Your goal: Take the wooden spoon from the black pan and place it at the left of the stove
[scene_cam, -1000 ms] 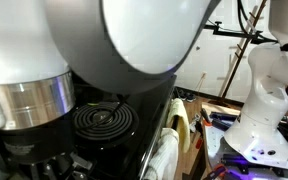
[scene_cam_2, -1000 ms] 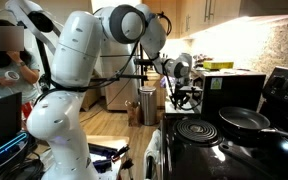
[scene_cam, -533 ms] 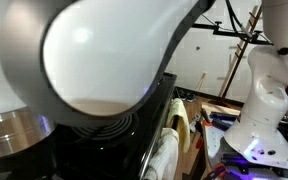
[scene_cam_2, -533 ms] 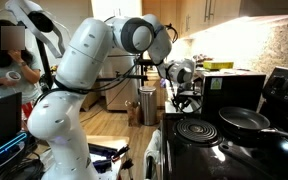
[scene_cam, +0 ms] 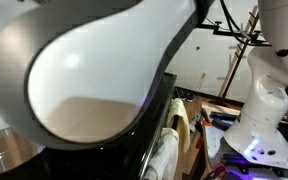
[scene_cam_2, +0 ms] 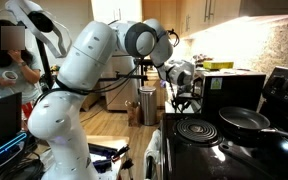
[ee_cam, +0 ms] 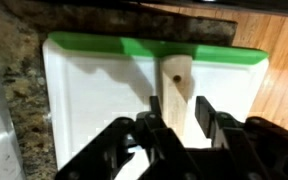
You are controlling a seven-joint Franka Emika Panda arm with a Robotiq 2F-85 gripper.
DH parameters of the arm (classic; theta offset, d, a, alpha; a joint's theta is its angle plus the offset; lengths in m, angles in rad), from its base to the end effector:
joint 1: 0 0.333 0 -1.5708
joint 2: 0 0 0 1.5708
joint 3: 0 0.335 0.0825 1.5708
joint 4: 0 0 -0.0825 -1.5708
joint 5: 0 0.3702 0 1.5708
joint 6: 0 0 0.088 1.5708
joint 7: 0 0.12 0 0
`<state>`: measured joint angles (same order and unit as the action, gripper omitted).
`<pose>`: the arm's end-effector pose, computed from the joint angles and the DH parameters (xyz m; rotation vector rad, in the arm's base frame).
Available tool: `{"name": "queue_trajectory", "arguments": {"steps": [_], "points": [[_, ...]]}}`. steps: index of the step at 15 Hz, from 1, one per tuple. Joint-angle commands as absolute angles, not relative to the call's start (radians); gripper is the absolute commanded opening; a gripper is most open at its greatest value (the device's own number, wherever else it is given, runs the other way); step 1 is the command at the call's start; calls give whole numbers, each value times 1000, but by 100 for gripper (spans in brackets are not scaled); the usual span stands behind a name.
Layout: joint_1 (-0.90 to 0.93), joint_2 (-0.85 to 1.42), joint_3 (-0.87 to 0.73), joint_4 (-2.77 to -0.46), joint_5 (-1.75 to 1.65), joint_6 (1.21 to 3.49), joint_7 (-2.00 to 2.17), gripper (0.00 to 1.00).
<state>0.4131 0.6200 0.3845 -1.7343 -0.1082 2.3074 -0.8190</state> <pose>0.4878 0.4564 0.2558 -2.0649 -2.1786 -0.0041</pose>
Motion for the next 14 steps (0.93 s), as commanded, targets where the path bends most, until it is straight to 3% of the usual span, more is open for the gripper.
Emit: {"name": "queue_trajectory", "arguments": {"steps": [1,4,6,14], "points": [[420,616,381,-1736,-124,2325,-757,72],[410,594,381,-1753,-120,2342,-729,92],[405,564,368,-1773,-130,2360,-694,100],[327,437,386,-1813,-74,2280,-715,100]]}}
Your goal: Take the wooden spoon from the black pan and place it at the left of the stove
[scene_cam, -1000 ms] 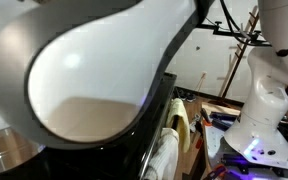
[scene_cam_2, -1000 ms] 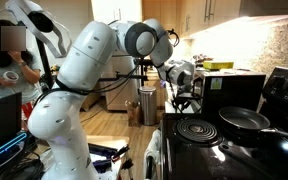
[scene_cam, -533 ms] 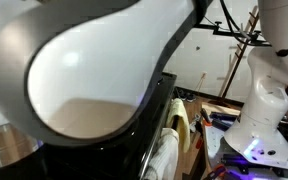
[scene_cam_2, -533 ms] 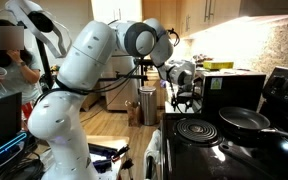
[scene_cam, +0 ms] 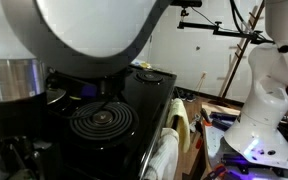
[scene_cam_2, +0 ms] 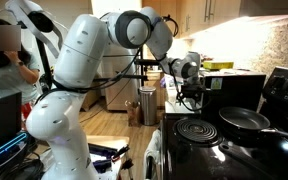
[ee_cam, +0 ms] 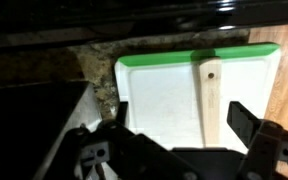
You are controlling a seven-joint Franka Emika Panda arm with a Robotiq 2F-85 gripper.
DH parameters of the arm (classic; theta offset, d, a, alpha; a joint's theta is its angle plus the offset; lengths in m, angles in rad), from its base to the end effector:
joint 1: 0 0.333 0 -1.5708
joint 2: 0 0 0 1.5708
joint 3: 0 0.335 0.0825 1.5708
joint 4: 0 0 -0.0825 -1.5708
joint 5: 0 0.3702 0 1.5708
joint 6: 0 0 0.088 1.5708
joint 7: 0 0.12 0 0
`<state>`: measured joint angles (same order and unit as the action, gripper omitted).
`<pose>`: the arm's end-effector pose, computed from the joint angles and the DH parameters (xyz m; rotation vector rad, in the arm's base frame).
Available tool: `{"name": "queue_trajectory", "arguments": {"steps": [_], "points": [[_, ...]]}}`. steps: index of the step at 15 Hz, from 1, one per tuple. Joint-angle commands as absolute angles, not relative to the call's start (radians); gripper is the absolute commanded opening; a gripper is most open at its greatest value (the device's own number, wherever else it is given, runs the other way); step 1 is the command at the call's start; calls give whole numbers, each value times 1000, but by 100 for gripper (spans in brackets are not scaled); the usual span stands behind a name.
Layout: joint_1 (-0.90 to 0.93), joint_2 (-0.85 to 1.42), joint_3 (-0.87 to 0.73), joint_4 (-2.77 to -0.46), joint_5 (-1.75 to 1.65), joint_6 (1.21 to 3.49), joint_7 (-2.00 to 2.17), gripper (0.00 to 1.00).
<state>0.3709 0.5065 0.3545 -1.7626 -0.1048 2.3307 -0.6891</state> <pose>0.5170 0.4219 0.3145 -2.2978 -2.0035 -0.1435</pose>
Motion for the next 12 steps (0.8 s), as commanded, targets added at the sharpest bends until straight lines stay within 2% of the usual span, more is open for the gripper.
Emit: {"name": "queue_trajectory", "arguments": {"steps": [1,6,12], "points": [[307,423,414,-1827,-36,2249,-759,100],[291,300,403,-1950,8,2184,-711,100],[302,101,336,-2210,-79,2303,-464,100]]}}
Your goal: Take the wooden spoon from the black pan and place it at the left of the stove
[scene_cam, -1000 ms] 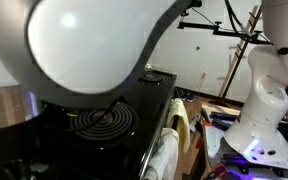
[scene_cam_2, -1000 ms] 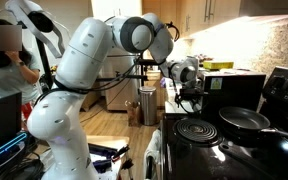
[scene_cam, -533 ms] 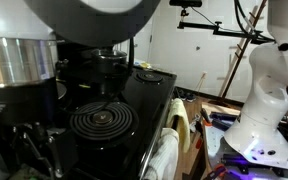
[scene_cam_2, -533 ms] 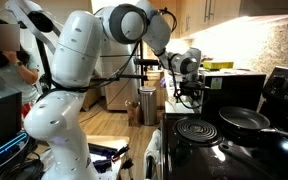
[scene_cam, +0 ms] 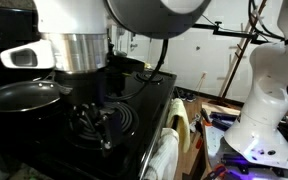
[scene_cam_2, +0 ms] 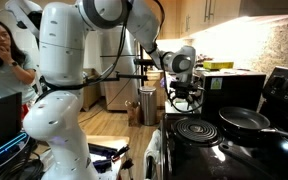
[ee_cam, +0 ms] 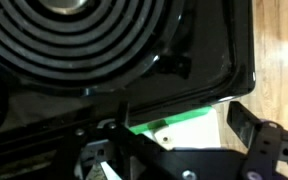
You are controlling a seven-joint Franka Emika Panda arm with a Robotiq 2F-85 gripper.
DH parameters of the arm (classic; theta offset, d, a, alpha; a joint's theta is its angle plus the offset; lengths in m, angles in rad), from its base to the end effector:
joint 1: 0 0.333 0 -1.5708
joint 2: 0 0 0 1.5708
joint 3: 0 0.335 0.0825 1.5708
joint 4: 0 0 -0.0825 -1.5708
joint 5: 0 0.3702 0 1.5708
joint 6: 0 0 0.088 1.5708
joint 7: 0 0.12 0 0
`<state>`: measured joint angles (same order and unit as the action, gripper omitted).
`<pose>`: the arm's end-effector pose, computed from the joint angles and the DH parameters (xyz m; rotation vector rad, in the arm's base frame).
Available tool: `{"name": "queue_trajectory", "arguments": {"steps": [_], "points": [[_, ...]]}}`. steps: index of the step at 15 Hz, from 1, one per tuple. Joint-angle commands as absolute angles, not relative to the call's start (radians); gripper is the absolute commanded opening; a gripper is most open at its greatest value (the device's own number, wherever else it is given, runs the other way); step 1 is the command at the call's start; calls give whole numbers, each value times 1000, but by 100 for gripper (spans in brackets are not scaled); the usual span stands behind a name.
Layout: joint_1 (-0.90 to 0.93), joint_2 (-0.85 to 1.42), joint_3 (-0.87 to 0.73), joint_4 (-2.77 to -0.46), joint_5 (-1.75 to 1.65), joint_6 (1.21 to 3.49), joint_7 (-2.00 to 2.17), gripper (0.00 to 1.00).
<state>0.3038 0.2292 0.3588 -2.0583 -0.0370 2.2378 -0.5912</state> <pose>0.4551 0.3459 0.3432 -2.4885 -1.8335 0.0559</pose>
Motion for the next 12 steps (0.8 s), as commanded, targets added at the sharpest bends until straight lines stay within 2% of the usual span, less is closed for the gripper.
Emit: {"name": "queue_trajectory", "arguments": {"steps": [1,6,12], "points": [[301,74,326,-2244,-99,2309,-414,100],[274,-35,270,-2383,-67,2432,-257,100],[231,-42,199,-2405,20,2579,-270,100]]}}
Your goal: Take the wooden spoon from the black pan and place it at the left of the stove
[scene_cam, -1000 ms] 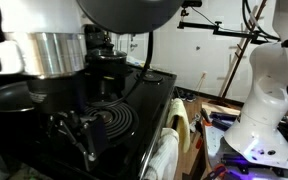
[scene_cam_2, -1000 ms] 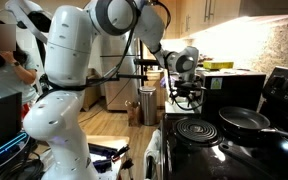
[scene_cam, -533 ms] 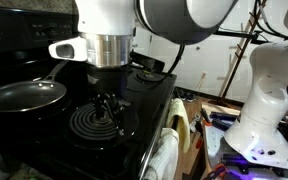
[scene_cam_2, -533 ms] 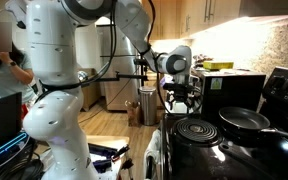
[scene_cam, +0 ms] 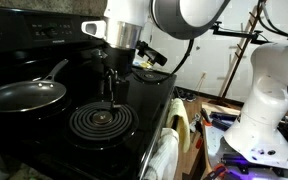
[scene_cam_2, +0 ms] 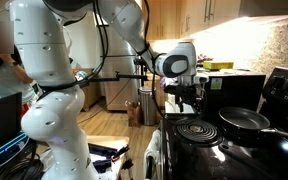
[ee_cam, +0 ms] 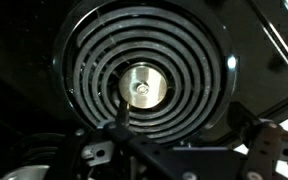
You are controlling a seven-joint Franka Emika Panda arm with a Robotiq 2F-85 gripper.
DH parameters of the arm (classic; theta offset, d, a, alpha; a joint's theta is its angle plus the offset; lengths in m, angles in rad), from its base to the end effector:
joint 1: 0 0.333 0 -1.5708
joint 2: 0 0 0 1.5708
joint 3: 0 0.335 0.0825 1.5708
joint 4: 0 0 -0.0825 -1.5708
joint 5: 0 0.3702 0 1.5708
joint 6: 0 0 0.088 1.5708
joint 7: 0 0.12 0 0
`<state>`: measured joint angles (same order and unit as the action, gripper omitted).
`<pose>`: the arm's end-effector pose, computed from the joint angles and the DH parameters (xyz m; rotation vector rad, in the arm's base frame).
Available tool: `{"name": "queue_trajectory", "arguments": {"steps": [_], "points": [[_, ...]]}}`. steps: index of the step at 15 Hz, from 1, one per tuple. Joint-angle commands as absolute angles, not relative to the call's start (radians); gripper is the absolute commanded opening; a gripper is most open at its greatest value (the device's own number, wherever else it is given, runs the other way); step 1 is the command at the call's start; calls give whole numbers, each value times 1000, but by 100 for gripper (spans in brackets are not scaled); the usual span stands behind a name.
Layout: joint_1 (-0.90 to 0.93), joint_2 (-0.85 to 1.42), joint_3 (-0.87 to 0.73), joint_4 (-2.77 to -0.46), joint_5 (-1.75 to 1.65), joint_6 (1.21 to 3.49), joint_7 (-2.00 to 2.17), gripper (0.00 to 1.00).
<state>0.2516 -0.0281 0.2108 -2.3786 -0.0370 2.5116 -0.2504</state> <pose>0.4478 0.2234 0.3639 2.9066 1.1296 0.2542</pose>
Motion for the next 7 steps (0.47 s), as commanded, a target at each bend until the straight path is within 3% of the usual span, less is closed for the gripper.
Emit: {"name": "queue_trajectory", "arguments": {"steps": [1,7], "points": [[230,-37,193,-2400,50,2600,-301,100],[232,-25,193,-2379,69,2589,-341,100]]}}
